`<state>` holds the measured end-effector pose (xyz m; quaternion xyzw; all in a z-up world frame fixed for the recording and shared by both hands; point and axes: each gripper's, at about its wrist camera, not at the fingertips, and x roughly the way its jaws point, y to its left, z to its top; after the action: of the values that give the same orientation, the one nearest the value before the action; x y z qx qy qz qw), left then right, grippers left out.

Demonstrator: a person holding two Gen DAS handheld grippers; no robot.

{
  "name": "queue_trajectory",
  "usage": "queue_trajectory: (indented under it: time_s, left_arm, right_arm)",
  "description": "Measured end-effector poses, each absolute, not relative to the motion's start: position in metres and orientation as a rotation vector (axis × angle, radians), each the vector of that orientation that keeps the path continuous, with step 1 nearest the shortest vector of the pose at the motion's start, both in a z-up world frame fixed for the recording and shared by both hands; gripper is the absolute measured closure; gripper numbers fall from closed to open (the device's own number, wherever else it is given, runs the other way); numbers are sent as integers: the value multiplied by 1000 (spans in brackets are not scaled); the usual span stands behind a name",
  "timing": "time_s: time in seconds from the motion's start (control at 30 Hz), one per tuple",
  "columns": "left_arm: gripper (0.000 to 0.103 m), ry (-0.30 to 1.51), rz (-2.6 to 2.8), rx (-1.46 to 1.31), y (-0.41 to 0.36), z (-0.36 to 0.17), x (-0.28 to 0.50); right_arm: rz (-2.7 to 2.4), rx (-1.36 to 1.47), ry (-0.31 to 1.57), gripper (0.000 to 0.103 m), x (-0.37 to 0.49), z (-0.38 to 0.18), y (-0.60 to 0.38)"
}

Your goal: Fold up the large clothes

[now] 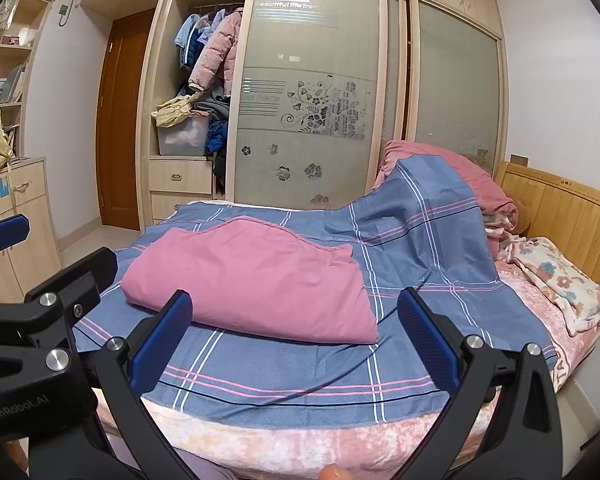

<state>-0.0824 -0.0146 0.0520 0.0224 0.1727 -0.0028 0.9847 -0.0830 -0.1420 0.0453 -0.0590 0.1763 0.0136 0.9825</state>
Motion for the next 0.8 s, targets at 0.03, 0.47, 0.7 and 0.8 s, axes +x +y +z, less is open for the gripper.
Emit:
queue_trajectory:
  time_s: [0.03, 0.47, 0.7, 0.8]
  left_arm:
    - [2, 347, -7, 45, -14, 52, -82]
    - [2, 338, -20, 25, -9, 50, -90]
    - [2, 337, -20, 26, -9, 52, -89]
    - [2, 337, -21, 26, -9, 52, -89]
  right_arm:
    - [27, -119, 355, 1, -83, 45, -141]
    - [32, -121, 349, 1, -87, 47, -137]
    - [30, -121, 347, 1, -88, 48, -135]
    - [30, -120, 348, 1, -88, 48, -135]
